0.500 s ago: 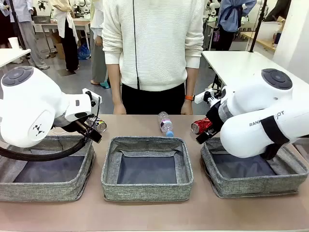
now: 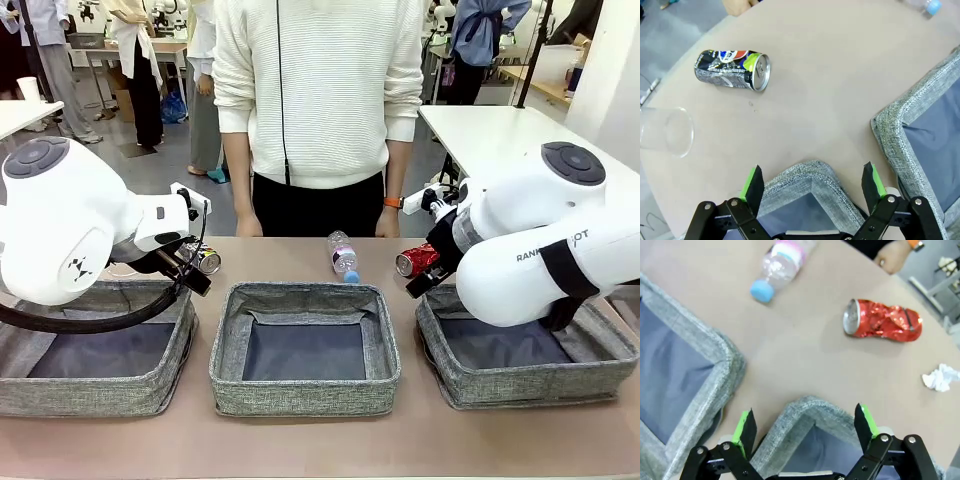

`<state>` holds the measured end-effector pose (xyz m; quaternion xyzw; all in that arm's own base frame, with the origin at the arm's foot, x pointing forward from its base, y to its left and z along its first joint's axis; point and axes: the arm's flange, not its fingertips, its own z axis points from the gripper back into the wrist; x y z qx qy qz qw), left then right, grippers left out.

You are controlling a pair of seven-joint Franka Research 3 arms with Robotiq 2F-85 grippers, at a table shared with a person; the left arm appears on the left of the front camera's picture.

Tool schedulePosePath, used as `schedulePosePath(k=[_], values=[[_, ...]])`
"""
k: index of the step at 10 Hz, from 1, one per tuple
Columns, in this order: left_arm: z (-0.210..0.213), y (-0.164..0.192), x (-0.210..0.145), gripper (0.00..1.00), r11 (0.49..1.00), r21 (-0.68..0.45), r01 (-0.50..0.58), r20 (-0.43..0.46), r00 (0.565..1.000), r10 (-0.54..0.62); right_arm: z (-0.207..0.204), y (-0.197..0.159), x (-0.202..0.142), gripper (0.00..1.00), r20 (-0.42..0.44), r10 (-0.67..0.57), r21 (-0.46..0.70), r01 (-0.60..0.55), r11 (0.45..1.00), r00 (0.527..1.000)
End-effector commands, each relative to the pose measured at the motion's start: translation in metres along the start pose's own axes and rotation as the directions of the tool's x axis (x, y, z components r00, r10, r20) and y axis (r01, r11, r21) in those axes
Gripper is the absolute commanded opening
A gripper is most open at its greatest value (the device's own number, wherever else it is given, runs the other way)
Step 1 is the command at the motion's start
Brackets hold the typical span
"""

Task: Sort the waste into the appropriate baskets.
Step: Pick up the waste item pointed out by the person.

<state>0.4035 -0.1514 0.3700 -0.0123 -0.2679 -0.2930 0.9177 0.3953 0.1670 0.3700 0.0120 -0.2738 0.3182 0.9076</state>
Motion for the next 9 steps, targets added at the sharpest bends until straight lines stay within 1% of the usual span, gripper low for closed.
schedulePosePath(k=[1, 4, 5, 6, 7, 8, 9], values=[[0.0, 0.0, 0.0, 1.0, 1.0, 0.0, 0.001, 0.0, 1.0, -0.001, 0.0, 0.0, 0.0, 1.0, 0.0, -0.001, 0.0, 0.001, 1.0, 1.0], [0.0, 0.0, 0.0, 1.0, 1.0, 0.0, 0.001, 0.0, 1.0, -0.001, 0.0, 0.0, 0.0, 1.0, 0.0, 0.0, 0.0, 0.0, 1.0, 1.0], [0.0, 0.0, 0.0, 1.0, 1.0, 0.0, 0.0, 0.0, 1.0, 0.0, 0.016, -0.007, 0.004, 1.0, -0.03, 0.029, -0.019, -0.03, 0.999, 0.999], [0.042, 0.007, 0.001, 1.0, 0.999, -0.05, 0.006, 0.014, 1.0, -0.005, 0.055, -0.018, 0.007, 1.0, -0.002, 0.046, -0.017, -0.046, 0.999, 0.999], [0.093, 0.01, -0.006, 1.0, 0.998, -0.06, 0.032, 0.008, 0.999, -0.031, 0.105, -0.027, 0.003, 1.0, -0.002, 0.033, -0.022, -0.033, 0.999, 0.999], [0.14, 0.001, -0.015, 1.0, 0.997, -0.037, 0.062, 0.013, 0.998, -0.062, 0.154, -0.03, -0.004, 1.0, 0.001, -0.022, 0.008, 0.022, 1.0, 1.0], [0.169, -0.011, -0.03, 1.0, 0.998, 0.037, 0.049, 0.021, 0.999, -0.05, 0.194, -0.023, -0.02, 1.0, 0.025, -0.078, -0.013, 0.079, 0.997, 0.997]])
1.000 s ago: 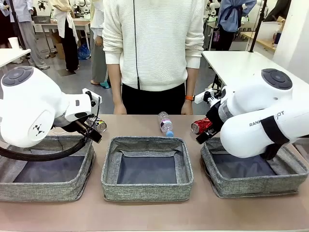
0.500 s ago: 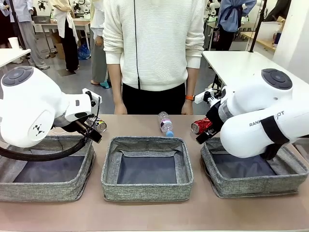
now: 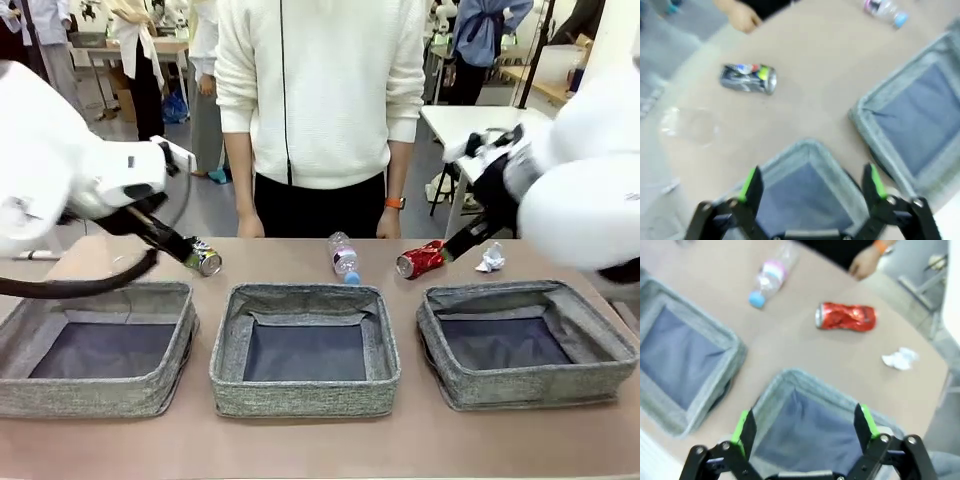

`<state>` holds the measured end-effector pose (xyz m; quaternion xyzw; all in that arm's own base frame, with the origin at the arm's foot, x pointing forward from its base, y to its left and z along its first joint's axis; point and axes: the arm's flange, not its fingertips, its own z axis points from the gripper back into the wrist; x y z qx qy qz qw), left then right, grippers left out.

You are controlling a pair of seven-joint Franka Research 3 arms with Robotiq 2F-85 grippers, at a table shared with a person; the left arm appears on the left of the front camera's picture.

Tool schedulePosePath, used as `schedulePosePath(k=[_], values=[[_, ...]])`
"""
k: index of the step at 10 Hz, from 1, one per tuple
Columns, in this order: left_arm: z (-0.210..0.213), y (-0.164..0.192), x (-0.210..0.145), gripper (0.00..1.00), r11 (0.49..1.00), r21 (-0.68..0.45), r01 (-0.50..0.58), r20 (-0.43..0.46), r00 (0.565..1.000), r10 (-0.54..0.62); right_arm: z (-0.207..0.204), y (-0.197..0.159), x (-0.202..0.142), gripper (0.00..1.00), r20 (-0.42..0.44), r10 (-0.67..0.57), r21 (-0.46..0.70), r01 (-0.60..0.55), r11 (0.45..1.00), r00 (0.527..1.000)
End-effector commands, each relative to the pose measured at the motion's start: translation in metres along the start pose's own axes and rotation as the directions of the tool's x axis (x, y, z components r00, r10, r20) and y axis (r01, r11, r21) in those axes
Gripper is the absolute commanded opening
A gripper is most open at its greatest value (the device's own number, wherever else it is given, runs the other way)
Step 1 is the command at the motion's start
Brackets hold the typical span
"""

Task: Sort the waste into the appropriate baskets.
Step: Pick up the waste item pointed out by the person.

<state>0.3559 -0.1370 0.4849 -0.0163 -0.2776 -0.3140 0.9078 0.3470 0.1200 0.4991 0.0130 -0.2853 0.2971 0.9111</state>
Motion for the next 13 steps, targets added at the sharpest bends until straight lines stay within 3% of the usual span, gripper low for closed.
schedulePosePath(k=[1, 2, 3, 4, 5, 6, 7, 8, 9, 10, 11, 12, 13], values=[[0.044, -0.027, -0.052, 1.0, 0.999, -0.028, 0.032, -0.028, 0.999, -0.033, 0.062, 0.01, -0.04, 1.0, 0.02, -0.05, -0.08, 0.052, 0.995, 0.999], [0.0, 0.0, 0.0, 1.0, 1.0, 0.0, 0.0, 0.0, 1.0, 0.0, 0.0, 0.0, 0.0, 1.0, 0.0, 0.0, 0.0, 0.0, 1.0, 1.0], [0.039, -0.006, -0.005, 1.0, 1.0, 0.005, 0.014, -0.008, 1.0, -0.014, 0.047, -0.003, -0.008, 1.0, 0.019, -0.022, -0.019, 0.022, 1.0, 1.0], [0.03, 0.0, -0.002, 1.0, 0.988, -0.155, -0.007, -0.003, 1.0, 0.006, 0.041, -0.006, -0.014, 1.0, 0.046, -0.076, 0.082, 0.072, 0.994, 0.996], [0.034, 0.016, -0.01, 1.0, 0.972, -0.228, -0.054, -0.018, 0.999, 0.051, 0.047, -0.023, -0.032, 1.0, 0.051, -0.179, 0.195, 0.167, 0.967, 0.982], [0.041, 0.047, -0.027, 1.0, 0.91, -0.395, -0.124, -0.045, 0.992, 0.116, 0.056, -0.048, -0.055, 1.0, 0.029, -0.348, 0.384, 0.311, 0.869, 0.937], [0.041, 0.088, -0.057, 1.0, 0.798, -0.558, -0.228, -0.092, 0.973, 0.214, 0.065, -0.083, -0.082, 1.0, -0.111, -0.624, 0.573, 0.563, 0.596, 0.773], [0.032, 0.14, -0.106, 1.0, 0.654, -0.657, -0.375, -0.169, 0.918, 0.358, 0.068, -0.121, -0.126, 1.0, -0.166, -0.751, 0.693, 0.617, 0.372, 0.639], [0.026, 0.168, -0.148, 1.0, 0.572, -0.675, -0.465, -0.196, 0.861, 0.469, 0.067, -0.149, -0.164, 1.0, -0.205, -0.818, 0.728, 0.642, 0.239, 0.537], [0.019, 0.19, -0.186, 1.0, 0.455, -0.746, -0.487, -0.155, 0.79, 0.593, 0.059, -0.174, -0.199, 1.0, -0.225, -0.873, 0.757, 0.642, 0.123, 0.432], [0.009, 0.204, -0.219, 1.0, 0.363, -0.787, -0.499, -0.11, 0.692, 0.713, 0.046, -0.195, -0.231, 1.0, -0.255, -0.905, 0.787, 0.616, 0.01, 0.341], [-0.004, 0.206, -0.236, 1.0, 0.259, -0.799, -0.542, -0.119, 0.566, 0.816, 0.032, -0.205, -0.254, 1.0, -0.256, -0.934, 0.801, 0.595, -0.061, 0.249], [-0.017, 0.192, -0.228, 1.0, 0.287, -0.734, -0.616, -0.197, 0.597, 0.778, 0.023, -0.203, -0.254, 1.0, -0.221, -0.936, 0.772, 0.636, 0.004, 0.274]])
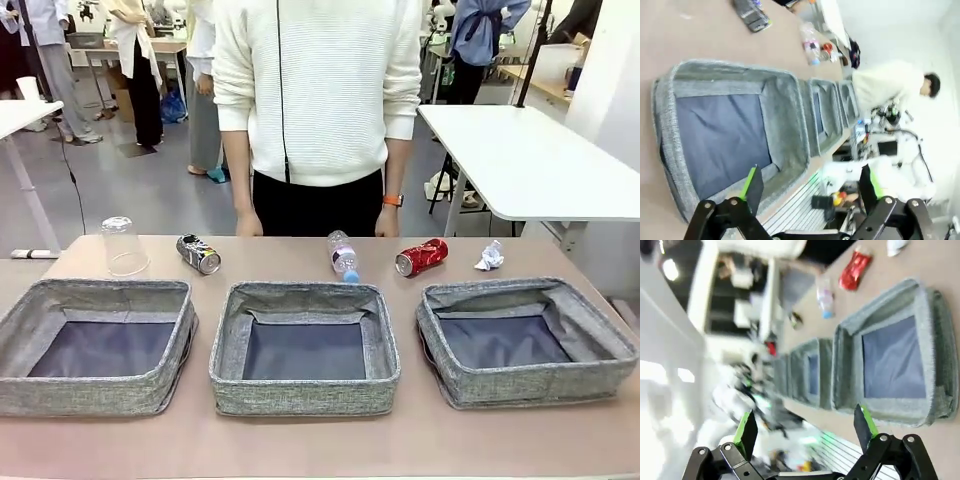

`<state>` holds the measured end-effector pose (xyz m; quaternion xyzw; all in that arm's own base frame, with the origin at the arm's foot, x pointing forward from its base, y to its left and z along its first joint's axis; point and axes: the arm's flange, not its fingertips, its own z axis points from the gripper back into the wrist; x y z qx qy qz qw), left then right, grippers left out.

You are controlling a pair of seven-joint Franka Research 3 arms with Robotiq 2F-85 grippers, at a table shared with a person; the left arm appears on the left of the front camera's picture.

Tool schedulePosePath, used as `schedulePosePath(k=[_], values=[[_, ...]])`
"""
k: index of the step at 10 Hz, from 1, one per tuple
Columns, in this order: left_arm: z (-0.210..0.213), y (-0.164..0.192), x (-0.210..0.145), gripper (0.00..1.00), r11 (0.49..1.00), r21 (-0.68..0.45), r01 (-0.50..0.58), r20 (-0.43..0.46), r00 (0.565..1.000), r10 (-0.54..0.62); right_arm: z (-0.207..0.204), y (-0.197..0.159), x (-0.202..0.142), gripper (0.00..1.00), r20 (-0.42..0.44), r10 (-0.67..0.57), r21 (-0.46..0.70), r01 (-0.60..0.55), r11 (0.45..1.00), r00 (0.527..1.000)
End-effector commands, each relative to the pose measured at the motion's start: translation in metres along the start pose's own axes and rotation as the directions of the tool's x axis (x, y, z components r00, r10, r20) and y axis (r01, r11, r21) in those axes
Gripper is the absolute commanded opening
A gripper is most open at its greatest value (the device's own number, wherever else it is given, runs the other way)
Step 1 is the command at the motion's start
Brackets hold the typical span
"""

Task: Sort the waste into the appropriate baskets.
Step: Pick up the waste item pointed out by the person.

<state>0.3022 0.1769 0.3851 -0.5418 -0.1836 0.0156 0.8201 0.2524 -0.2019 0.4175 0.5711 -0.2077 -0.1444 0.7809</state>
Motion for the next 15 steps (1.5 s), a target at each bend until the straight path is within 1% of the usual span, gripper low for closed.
schedulePosePath(k=[1, 15], values=[[0.0025, -0.0209, 0.0011, 1.0, 0.995, 0.003, 0.101, -0.06, 0.993, -0.101, -0.0127, 0.0278, -0.0049, 1.0, -0.098, 0.139, -0.056, -0.145, 0.988, 0.985], [0.0025, -0.0209, 0.0011, 1.0, 0.995, 0.003, 0.101, -0.06, 0.993, -0.101, -0.0127, 0.0278, -0.0049, 1.0, -0.098, 0.139, -0.056, -0.145, 0.988, 0.985]])
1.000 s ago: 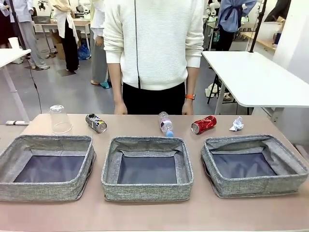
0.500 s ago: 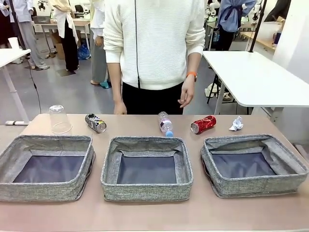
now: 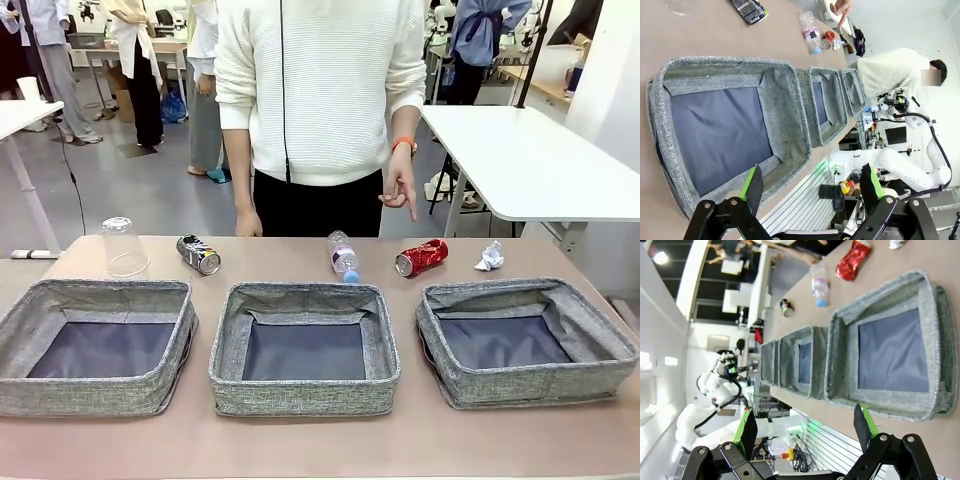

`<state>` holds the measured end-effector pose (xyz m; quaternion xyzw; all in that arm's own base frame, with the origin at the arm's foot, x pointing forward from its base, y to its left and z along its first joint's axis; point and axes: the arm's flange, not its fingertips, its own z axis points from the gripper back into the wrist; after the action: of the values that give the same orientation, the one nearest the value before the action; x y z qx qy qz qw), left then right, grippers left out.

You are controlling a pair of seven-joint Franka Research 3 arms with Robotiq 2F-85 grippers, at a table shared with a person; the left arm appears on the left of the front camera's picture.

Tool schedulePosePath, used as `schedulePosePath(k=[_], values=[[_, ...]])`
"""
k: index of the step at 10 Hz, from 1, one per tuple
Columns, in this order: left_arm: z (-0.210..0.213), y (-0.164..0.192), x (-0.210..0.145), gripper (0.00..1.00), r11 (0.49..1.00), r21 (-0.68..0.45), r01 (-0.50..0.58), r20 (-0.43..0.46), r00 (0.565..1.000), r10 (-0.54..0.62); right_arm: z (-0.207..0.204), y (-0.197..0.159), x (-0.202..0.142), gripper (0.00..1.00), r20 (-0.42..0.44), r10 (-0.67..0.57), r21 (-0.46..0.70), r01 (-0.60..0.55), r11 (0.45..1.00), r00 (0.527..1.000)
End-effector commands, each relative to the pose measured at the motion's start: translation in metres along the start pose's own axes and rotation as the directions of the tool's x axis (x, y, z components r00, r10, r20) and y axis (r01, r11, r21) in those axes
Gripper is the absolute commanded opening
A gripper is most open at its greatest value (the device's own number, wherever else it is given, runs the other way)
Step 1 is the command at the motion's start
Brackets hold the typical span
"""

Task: Sort the waste into the appropriate baskets.
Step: Pick up the waste item pointed out by the person.

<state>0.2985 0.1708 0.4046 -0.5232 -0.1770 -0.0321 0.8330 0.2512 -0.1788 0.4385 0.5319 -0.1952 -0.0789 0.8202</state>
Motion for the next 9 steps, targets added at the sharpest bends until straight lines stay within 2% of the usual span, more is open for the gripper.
schedulePosePath(k=[1, 6, 7, 8, 9], values=[[0.0, 0.0, 0.0, 1.0, 1.0, -0.02, 0.023, 0.009, 1.0, -0.023, 0.001, 0.0, 0.003, 1.0, 0.008, 0.028, 0.017, -0.028, 0.999, 1.0], [0.0, 0.0, 0.0, 1.0, 1.0, -0.02, 0.023, 0.009, 1.0, -0.023, 0.0, 0.0, 0.0, 1.0, -0.001, 0.0, 0.001, 0.0, 1.0, 1.0], [0.0, 0.0, 0.0, 1.0, 1.0, -0.02, 0.023, 0.009, 1.0, -0.023, -0.041, 0.015, 0.012, 1.0, -0.247, 0.241, -0.082, -0.268, 0.96, 0.939], [0.0, 0.0, 0.0, 1.0, 1.0, -0.02, 0.023, 0.009, 1.0, -0.023, -0.08, 0.024, 0.036, 1.0, -0.349, 0.462, -0.087, -0.519, 0.85, 0.816], [0.0, 0.0, 0.0, 1.0, 1.0, -0.02, 0.023, 0.009, 1.0, -0.023, -0.118, 0.033, 0.06, 1.0, -0.416, 0.596, -0.054, -0.673, 0.738, 0.687]])
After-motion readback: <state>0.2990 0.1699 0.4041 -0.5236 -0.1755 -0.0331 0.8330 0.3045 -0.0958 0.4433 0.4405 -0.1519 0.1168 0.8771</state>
